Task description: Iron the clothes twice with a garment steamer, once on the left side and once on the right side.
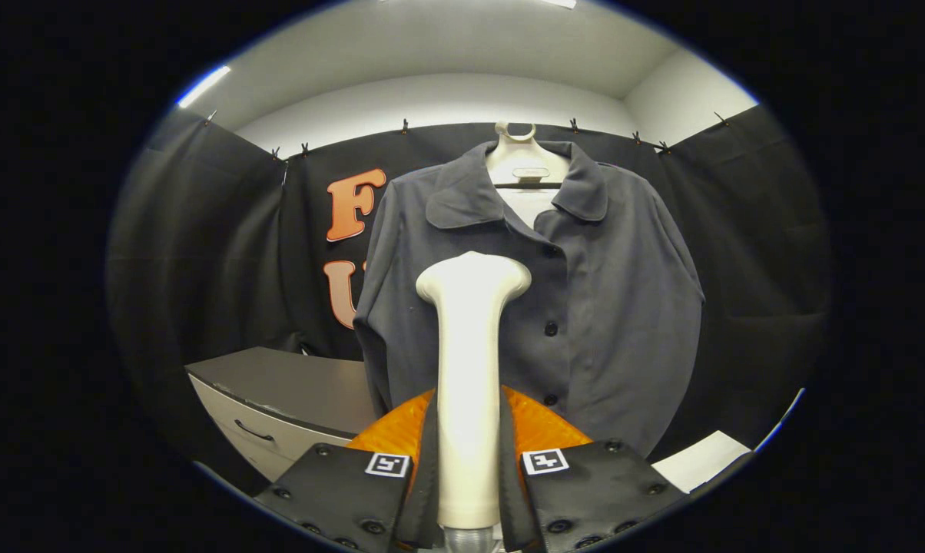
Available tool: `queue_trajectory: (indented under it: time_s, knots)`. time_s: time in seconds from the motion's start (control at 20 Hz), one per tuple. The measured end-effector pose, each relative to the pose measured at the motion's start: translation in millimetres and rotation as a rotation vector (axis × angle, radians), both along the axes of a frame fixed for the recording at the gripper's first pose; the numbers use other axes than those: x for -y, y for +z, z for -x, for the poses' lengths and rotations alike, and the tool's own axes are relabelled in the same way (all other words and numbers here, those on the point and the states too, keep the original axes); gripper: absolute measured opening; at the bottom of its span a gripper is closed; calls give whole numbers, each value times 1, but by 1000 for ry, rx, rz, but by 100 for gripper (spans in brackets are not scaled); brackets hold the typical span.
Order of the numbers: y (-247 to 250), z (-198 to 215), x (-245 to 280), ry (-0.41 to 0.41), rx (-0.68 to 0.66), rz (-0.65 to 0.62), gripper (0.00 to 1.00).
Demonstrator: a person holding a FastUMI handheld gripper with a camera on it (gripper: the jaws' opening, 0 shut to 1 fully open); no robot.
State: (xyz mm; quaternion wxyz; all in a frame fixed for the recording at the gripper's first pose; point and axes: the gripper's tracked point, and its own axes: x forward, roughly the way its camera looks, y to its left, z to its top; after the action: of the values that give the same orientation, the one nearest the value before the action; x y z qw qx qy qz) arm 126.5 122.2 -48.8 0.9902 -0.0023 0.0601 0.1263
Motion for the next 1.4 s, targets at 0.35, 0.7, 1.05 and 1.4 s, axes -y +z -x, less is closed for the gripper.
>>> queue_trajectory:
  time_s: [0.35, 0.7, 1.05, 1.4]
  knots:
    - [-10, 0, 3, -33, 33, 38, 40]
    - [-40, 10, 4, -49, -3, 52, 39]
    - [-65, 17, 8, -53, -41, 71, 39]
    - [-109, 31, 16, -60, -107, 81, 40]
